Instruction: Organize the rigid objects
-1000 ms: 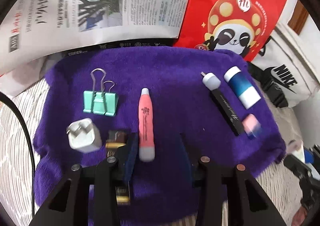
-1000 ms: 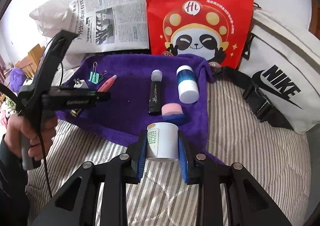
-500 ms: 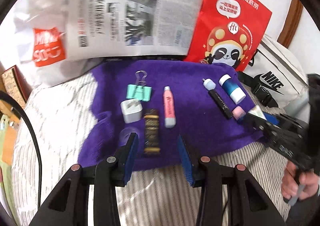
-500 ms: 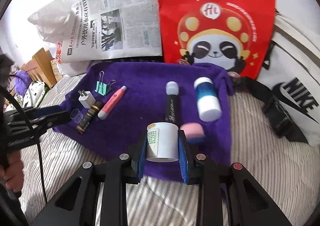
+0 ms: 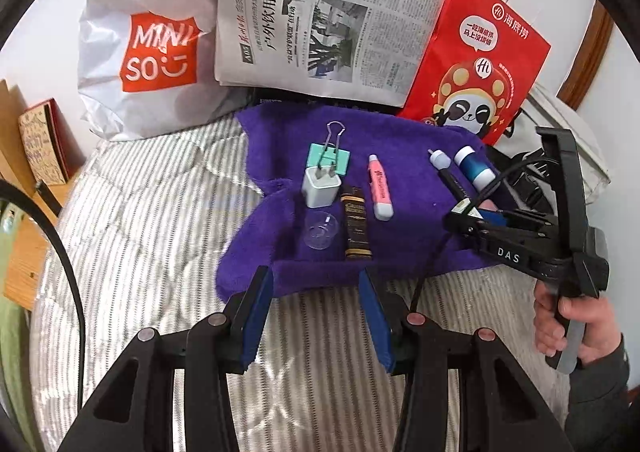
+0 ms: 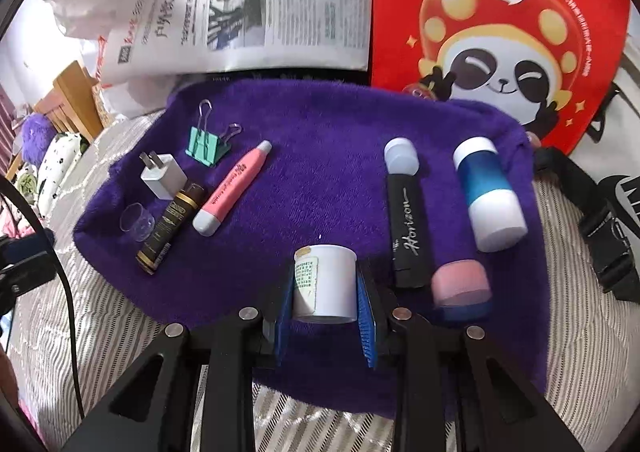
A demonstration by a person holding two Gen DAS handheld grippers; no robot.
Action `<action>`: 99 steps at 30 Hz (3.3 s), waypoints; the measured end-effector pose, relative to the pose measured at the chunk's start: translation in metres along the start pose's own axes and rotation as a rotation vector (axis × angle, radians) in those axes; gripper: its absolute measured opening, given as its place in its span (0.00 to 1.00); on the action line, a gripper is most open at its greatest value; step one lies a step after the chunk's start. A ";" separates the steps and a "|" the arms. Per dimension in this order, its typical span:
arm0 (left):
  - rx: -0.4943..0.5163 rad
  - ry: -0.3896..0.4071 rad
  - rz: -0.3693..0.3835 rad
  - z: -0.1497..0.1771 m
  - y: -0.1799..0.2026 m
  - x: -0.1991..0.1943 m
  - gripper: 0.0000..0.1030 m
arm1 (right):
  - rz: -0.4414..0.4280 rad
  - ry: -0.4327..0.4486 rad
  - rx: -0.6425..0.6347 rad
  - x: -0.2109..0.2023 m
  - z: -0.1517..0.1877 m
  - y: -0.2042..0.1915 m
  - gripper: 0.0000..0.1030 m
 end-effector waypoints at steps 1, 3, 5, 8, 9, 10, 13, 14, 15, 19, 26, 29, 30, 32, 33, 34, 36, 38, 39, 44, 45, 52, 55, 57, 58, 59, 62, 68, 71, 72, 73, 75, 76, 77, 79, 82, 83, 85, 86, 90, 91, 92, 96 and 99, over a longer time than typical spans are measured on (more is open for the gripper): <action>0.004 -0.001 -0.002 0.001 0.000 0.000 0.41 | 0.002 -0.006 0.001 0.003 0.000 -0.001 0.28; 0.011 -0.003 -0.001 0.003 0.000 0.000 0.42 | 0.011 -0.005 -0.001 0.006 0.001 -0.003 0.28; 0.020 -0.003 -0.010 0.005 0.000 -0.001 0.46 | 0.024 -0.001 -0.008 0.007 0.002 -0.005 0.28; 0.033 0.000 -0.025 0.009 0.000 -0.002 0.54 | 0.043 0.002 -0.023 0.008 0.002 -0.007 0.28; 0.033 0.001 -0.024 0.009 0.000 -0.003 0.54 | 0.044 0.003 -0.024 0.008 0.003 -0.008 0.28; 0.031 0.002 -0.024 0.009 -0.001 -0.004 0.54 | 0.042 0.002 -0.021 0.008 0.003 -0.008 0.28; 0.022 0.012 -0.023 0.010 -0.002 -0.009 0.56 | 0.028 -0.003 -0.005 0.008 0.003 -0.007 0.29; 0.020 0.016 -0.024 0.010 -0.003 -0.010 0.59 | 0.026 -0.003 -0.004 0.008 0.002 -0.005 0.29; 0.018 0.022 -0.025 0.010 -0.004 -0.012 0.61 | 0.027 -0.002 -0.007 0.008 0.003 -0.006 0.29; 0.005 0.037 -0.031 0.010 -0.007 -0.020 0.69 | 0.026 0.004 -0.014 0.007 0.003 -0.005 0.29; 0.007 0.037 -0.055 0.012 -0.008 -0.026 0.77 | 0.002 0.005 -0.014 0.005 0.003 -0.008 0.41; -0.001 0.028 -0.062 0.012 -0.009 -0.026 0.78 | 0.002 -0.006 -0.004 0.004 0.002 -0.007 0.44; -0.004 0.020 -0.060 0.012 -0.009 -0.025 0.79 | 0.006 -0.010 -0.001 0.004 0.002 -0.007 0.47; -0.010 0.005 -0.055 0.013 -0.010 -0.024 0.86 | 0.021 -0.011 0.007 0.000 0.003 -0.005 0.54; -0.012 0.004 -0.057 0.013 -0.010 -0.023 0.86 | 0.028 -0.006 0.010 -0.003 0.003 -0.004 0.57; -0.014 0.006 -0.063 0.013 -0.009 -0.023 0.86 | 0.031 -0.001 0.011 -0.007 0.004 -0.003 0.58; -0.014 0.006 -0.068 0.014 -0.008 -0.023 0.86 | 0.040 0.008 0.008 -0.015 0.006 -0.003 0.59; -0.017 0.003 -0.073 0.014 -0.006 -0.021 0.87 | 0.059 0.019 0.000 -0.026 0.008 -0.003 0.61; -0.017 0.002 -0.079 0.014 -0.004 -0.020 0.87 | 0.069 0.024 -0.003 -0.031 0.010 -0.002 0.63; 0.010 -0.016 -0.099 0.014 0.010 -0.013 0.87 | 0.088 0.039 -0.010 -0.054 0.019 0.001 0.71; 0.017 -0.016 -0.108 0.013 0.014 -0.012 0.87 | 0.085 0.043 -0.003 -0.058 0.020 0.003 0.72; 0.032 -0.017 -0.118 0.009 0.035 -0.013 0.87 | 0.088 0.067 0.044 -0.086 0.033 0.013 0.81; 0.025 -0.011 -0.117 0.007 0.039 -0.016 0.87 | 0.109 0.067 0.061 -0.098 0.038 0.016 0.83; 0.017 -0.007 -0.110 0.008 0.042 -0.019 0.87 | 0.123 0.069 0.069 -0.106 0.042 0.018 0.84; 0.016 -0.005 -0.107 0.008 0.043 -0.020 0.87 | 0.129 0.071 0.074 -0.110 0.044 0.019 0.85; 0.014 -0.003 -0.108 0.008 0.044 -0.022 0.87 | 0.137 0.075 0.082 -0.117 0.047 0.020 0.87; 0.017 0.004 -0.114 0.010 0.048 -0.026 0.87 | 0.153 0.087 0.099 -0.132 0.054 0.023 0.94; 0.014 0.013 -0.116 0.013 0.057 -0.040 0.87 | 0.195 0.094 0.134 -0.161 0.066 0.028 1.00; 0.012 0.022 -0.120 0.014 0.061 -0.049 0.87 | 0.206 0.082 0.152 -0.170 0.071 0.030 1.00; 0.009 0.025 -0.122 0.014 0.062 -0.052 0.87 | 0.209 0.079 0.161 -0.173 0.073 0.031 1.00; 0.007 0.026 -0.121 0.014 0.063 -0.055 0.87 | 0.208 0.078 0.168 -0.176 0.074 0.032 1.00; 0.008 0.028 -0.116 0.015 0.066 -0.061 0.87 | 0.197 0.077 0.186 -0.182 0.077 0.033 1.00; 0.006 0.031 -0.116 0.015 0.067 -0.064 0.87 | 0.191 0.078 0.193 -0.184 0.078 0.034 1.00; 0.004 0.034 -0.113 0.016 0.068 -0.067 0.87 | 0.189 0.080 0.198 -0.188 0.079 0.034 1.00; 0.008 0.035 -0.110 0.016 0.070 -0.073 0.87 | 0.199 0.084 0.201 -0.195 0.080 0.034 1.00; 0.007 0.039 -0.123 0.018 0.071 -0.082 0.88 | 0.207 0.086 0.196 -0.202 0.081 0.031 1.00; 0.007 0.040 -0.124 0.018 0.072 -0.084 0.88 | 0.212 0.089 0.193 -0.206 0.081 0.029 1.00; 0.001 0.044 -0.124 0.019 0.072 -0.089 0.90 | 0.219 0.091 0.188 -0.210 0.081 0.027 1.00; -0.004 0.046 -0.120 0.020 0.071 -0.092 0.90 | 0.224 0.091 0.184 -0.212 0.081 0.026 1.00; -0.003 0.041 -0.123 0.022 0.072 -0.096 0.90 | 0.240 0.085 0.179 -0.218 0.082 0.023 1.00; 0.001 0.040 -0.125 0.022 0.073 -0.098 0.90 | 0.242 0.084 0.180 -0.218 0.083 0.023 1.00; 0.003 0.039 -0.126 0.022 0.073 -0.099 0.90 | 0.244 0.083 0.182 -0.219 0.083 0.022 1.00; 0.003 0.042 -0.124 0.022 0.071 -0.103 0.90 | 0.243 0.086 0.173 -0.221 0.083 0.019 1.00; -0.003 0.044 -0.121 0.021 0.070 -0.106 0.90 | 0.244 0.088 0.169 -0.223 0.083 0.016 1.00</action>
Point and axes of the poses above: each gripper's, at about its wrist camera, not at the fingertips, and x roughly the way its jaws point, y to its right, z to its underside, the point moved 2 cm from there along x, roughly the way its jaws point, and after that the axes turned 5 degrees about -x, right-handed, at the moved point
